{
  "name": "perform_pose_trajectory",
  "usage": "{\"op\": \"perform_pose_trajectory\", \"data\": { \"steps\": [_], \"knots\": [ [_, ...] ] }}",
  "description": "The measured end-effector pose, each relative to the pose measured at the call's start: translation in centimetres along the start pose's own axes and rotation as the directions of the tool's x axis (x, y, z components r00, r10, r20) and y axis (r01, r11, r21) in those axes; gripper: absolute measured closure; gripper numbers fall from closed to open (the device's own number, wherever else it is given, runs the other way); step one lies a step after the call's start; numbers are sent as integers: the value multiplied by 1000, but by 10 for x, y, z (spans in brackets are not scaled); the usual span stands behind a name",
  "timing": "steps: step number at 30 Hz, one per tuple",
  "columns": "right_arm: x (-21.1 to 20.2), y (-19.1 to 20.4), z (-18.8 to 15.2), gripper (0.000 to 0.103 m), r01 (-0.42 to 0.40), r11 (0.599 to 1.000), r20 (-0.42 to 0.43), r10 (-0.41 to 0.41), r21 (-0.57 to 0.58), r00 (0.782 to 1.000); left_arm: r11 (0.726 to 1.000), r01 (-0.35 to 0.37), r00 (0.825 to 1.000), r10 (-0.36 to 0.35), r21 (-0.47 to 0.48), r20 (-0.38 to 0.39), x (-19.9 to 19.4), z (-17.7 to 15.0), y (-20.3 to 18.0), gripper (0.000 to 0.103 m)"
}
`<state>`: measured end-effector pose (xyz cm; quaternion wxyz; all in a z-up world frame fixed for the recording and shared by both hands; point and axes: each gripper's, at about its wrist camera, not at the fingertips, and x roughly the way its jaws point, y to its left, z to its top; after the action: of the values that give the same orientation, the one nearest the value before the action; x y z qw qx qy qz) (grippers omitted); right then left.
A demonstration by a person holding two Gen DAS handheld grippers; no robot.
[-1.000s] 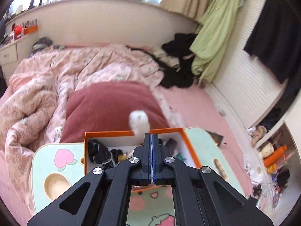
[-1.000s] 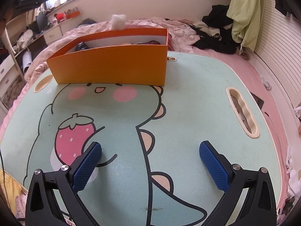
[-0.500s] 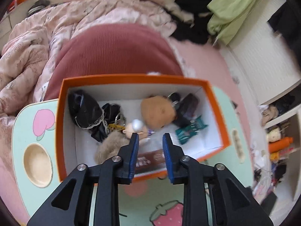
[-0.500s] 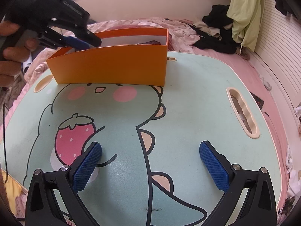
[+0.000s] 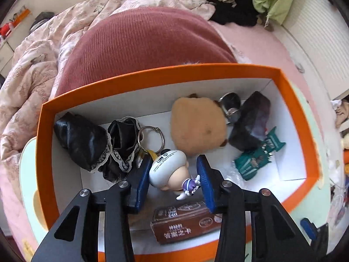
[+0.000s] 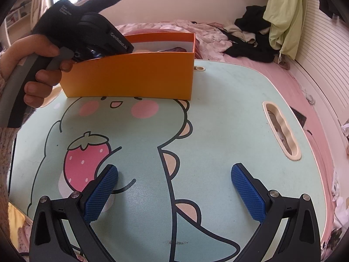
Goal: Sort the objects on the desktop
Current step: 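Reach the left gripper into the orange box and grasp the white-hatted figurine, then lift the figurine out with the left gripper and set it on the table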
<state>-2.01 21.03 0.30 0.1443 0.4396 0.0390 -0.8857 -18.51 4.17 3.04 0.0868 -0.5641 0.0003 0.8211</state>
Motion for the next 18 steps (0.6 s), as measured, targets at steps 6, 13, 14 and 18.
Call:
{"op": "perform_pose_trajectory", "data": {
  "steps": [6,13,14,18],
  "knots": [
    [0,0,-1,0,-1,1000,0,1,0,1000,990,140,967,-135,-8,215,-82,-18,2,60],
    [0,-1,-1,0,-2,1000,1,2,0,1000,960,271,913,-281,75,297,-134,-57,-11,60],
    [0,-2,-1,0,-2,1000,1,2,0,1000,957,278,913,-290,82,286,-130,-66,-10,60],
    [-1,-1,-2,0,-3,1000,1,3,-1,1000,943,327,916,-334,66,224,-102,-90,-15,60]
  ]
}}
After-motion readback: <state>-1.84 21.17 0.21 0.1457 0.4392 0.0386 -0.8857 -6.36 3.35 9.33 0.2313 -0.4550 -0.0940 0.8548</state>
